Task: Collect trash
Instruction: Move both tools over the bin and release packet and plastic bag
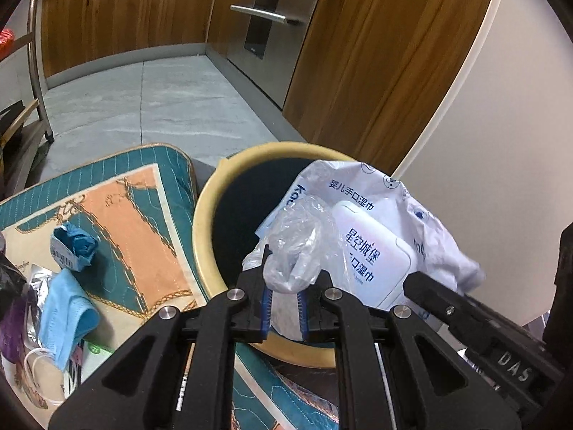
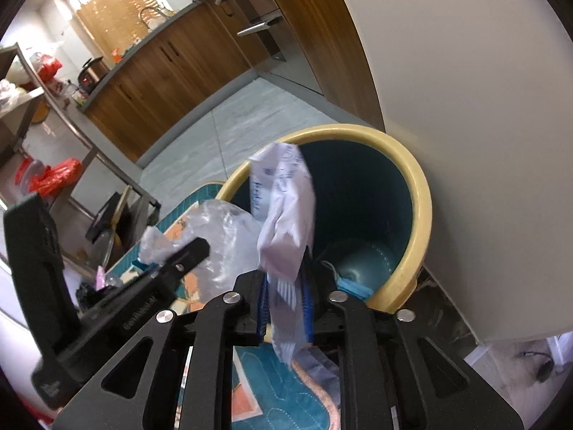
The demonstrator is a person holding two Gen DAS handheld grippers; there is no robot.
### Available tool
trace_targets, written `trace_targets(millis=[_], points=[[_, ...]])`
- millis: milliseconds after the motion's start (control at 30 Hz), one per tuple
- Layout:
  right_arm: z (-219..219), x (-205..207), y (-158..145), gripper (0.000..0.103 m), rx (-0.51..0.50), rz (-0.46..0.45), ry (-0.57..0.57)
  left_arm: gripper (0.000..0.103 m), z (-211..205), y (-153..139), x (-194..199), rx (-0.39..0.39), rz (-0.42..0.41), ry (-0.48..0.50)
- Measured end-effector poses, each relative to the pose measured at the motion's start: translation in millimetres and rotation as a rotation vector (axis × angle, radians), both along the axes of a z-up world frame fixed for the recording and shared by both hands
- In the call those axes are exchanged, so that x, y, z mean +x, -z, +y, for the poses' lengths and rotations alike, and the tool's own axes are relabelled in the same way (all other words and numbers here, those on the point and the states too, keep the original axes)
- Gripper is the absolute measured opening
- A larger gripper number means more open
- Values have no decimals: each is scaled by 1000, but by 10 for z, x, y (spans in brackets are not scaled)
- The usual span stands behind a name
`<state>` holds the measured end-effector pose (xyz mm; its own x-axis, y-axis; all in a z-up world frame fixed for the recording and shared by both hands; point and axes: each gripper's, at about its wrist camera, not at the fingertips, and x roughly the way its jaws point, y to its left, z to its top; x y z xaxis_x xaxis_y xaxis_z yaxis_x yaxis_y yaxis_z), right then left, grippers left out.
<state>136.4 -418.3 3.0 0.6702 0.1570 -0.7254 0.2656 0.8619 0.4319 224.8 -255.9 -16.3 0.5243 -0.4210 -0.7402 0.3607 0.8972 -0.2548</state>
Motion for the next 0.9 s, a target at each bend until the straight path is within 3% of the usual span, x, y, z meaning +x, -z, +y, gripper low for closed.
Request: trace_targets(millis=[233,500,700,767,900], points=[[-50,2,21,42,30,4,27,28,39,25,-18,-3,-10,5],[-78,-31,-25,51,24,-33,53,54,243,-129,-109,-44,-50,-6],[16,-14,-80,64,-12,-64,36,72,491,-262,-178,-64,-82,-38],[52,-11,-94,69,-28,-72,24,82,590,-306,-208,-67,-95,-57],[138,15,-119,75,-53,-86,-5,85,843,-386,-275,-64,-115,-101]])
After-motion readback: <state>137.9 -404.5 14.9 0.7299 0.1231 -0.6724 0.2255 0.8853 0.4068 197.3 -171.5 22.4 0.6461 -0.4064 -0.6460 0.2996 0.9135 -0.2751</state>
